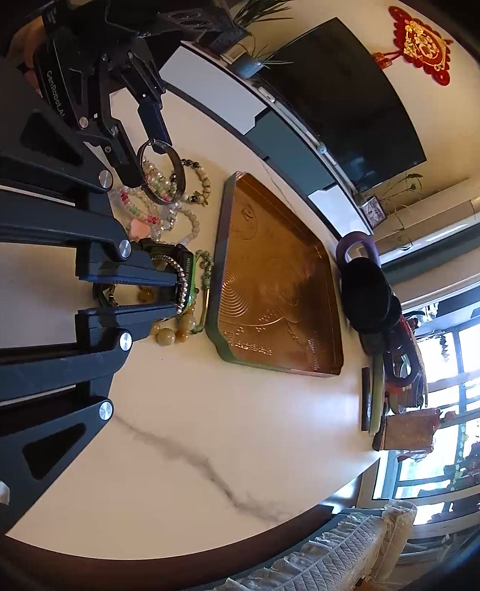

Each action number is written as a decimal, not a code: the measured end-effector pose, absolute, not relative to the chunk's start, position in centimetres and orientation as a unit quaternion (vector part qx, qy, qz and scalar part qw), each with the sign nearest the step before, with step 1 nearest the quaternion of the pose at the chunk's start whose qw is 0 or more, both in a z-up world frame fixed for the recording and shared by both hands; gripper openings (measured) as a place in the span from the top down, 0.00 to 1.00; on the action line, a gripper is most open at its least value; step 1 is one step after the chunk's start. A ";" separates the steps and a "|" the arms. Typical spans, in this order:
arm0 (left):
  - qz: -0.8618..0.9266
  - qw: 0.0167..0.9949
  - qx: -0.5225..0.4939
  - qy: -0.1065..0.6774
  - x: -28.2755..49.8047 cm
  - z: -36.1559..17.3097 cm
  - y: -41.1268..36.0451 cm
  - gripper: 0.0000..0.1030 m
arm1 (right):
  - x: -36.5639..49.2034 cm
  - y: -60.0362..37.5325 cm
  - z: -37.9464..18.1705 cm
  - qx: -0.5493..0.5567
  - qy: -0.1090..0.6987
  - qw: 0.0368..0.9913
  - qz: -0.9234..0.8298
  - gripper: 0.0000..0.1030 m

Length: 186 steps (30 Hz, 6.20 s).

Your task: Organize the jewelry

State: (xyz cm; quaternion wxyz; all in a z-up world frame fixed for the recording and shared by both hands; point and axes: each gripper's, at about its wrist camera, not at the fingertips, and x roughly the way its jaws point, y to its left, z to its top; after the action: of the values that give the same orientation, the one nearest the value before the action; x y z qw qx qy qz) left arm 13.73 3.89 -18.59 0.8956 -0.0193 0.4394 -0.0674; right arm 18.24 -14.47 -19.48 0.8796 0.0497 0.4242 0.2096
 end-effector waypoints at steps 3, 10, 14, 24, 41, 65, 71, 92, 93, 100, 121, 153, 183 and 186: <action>-0.069 0.897 -0.016 0.437 13.4 -18.4 3.8 0.43 | 18.0 -14.3 -19.5 0.038 0.421 0.883 0.206 0.93; -0.063 0.894 -0.007 0.444 13.1 -18.9 3.6 0.43 | 17.7 -14.3 -19.2 0.023 0.406 0.892 0.197 0.92; -0.046 0.894 -0.013 0.445 13.0 -19.0 4.3 0.43 | 17.7 -14.9 -19.0 0.016 0.397 0.898 0.188 0.61; -0.046 0.882 -0.011 0.468 13.3 -20.2 4.0 0.43 | 18.6 -15.5 -20.3 0.047 0.416 0.885 0.201 0.53; -0.048 0.885 -0.012 0.463 12.9 -19.5 4.1 0.43 | 18.2 -15.0 -18.7 0.007 0.387 0.894 0.224 0.96; -0.032 0.885 -0.023 0.463 11.1 -19.6 7.2 0.28 | 15.5 -15.2 -17.9 0.004 0.383 0.895 0.230 0.96; -0.091 0.897 -0.010 0.433 14.0 -17.6 4.4 0.28 | 15.7 -15.5 -17.7 0.017 0.384 0.894 0.230 0.96; -0.090 0.889 -0.003 0.448 19.3 -20.5 3.1 0.41 | 18.0 -17.2 -18.3 0.039 0.397 0.890 0.219 0.96; -0.091 0.891 -0.004 0.445 18.9 -20.3 3.1 0.41 | 18.0 -17.1 -18.2 0.038 0.396 0.891 0.219 0.96; -0.086 0.901 -0.002 0.426 17.4 -18.9 3.1 0.41 | 17.5 -17.0 -17.5 0.035 0.381 0.898 0.219 0.96; -0.085 0.944 0.020 0.319 17.6 -8.3 2.5 0.41 | 17.1 -12.9 -9.9 -0.017 0.319 0.923 0.215 0.96; -0.039 0.920 -0.028 0.389 27.6 -14.7 7.6 0.41 | 27.6 -11.4 -16.3 0.019 0.376 0.894 0.242 0.96; 0.019 0.900 -0.033 0.435 26.0 -18.7 11.0 0.23 | 29.0 -15.3 -20.3 0.059 0.422 0.891 0.159 0.61; 0.045 0.905 -0.009 0.424 25.2 -18.5 11.2 0.32 | 29.5 -15.3 -21.4 0.044 0.443 0.884 0.141 0.75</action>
State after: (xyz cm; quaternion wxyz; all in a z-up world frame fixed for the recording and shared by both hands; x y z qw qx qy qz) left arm 25.25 11.18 -18.47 0.9047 -0.0092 0.4235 0.0450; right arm 29.53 -15.35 -21.44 0.8842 0.0444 0.4432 0.1408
